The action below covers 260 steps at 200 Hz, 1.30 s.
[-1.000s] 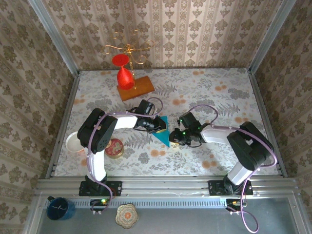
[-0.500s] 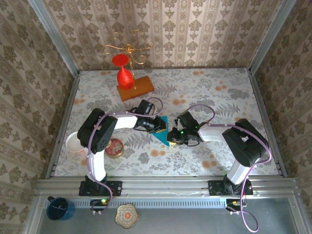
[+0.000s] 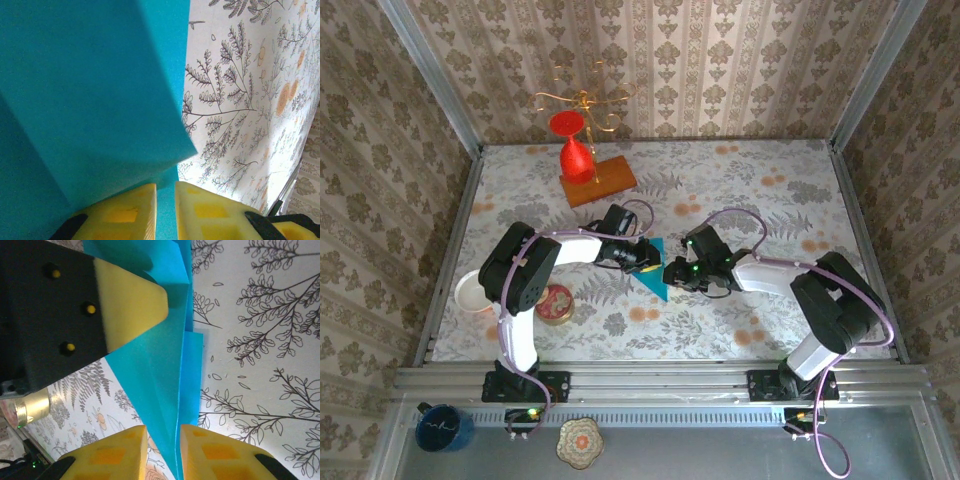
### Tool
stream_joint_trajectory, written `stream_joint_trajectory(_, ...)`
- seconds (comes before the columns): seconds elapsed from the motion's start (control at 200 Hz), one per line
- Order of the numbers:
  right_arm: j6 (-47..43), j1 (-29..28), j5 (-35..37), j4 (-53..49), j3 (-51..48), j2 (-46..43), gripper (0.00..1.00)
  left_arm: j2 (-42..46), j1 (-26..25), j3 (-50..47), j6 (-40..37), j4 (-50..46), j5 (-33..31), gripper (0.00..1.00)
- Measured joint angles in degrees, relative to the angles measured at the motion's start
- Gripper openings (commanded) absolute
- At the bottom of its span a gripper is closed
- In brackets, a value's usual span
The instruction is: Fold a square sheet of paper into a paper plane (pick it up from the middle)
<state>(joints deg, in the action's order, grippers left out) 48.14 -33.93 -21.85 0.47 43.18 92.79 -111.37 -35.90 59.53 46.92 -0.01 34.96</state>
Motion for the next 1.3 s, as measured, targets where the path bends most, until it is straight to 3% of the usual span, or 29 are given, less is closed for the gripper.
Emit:
stream_joint_trajectory(0.49,0.3,-0.4,-2.9,1.2,1.5,5.9,0.20,0.0,0.0,0.0,0.0,0.0,0.0,0.19)
stream_joint_trajectory(0.9,1.4,0.4,-4.7,4.5,0.3,6.7,0.07,2.1,1.4,0.0,-0.1,-2.4,-0.4,0.25)
stream_joint_trajectory(1.3,1.1,3.1,-11.4,10.2,-4.0,6.7,0.08,3.1,4.4,0.0,-1.8,-1.1,1.7,0.27)
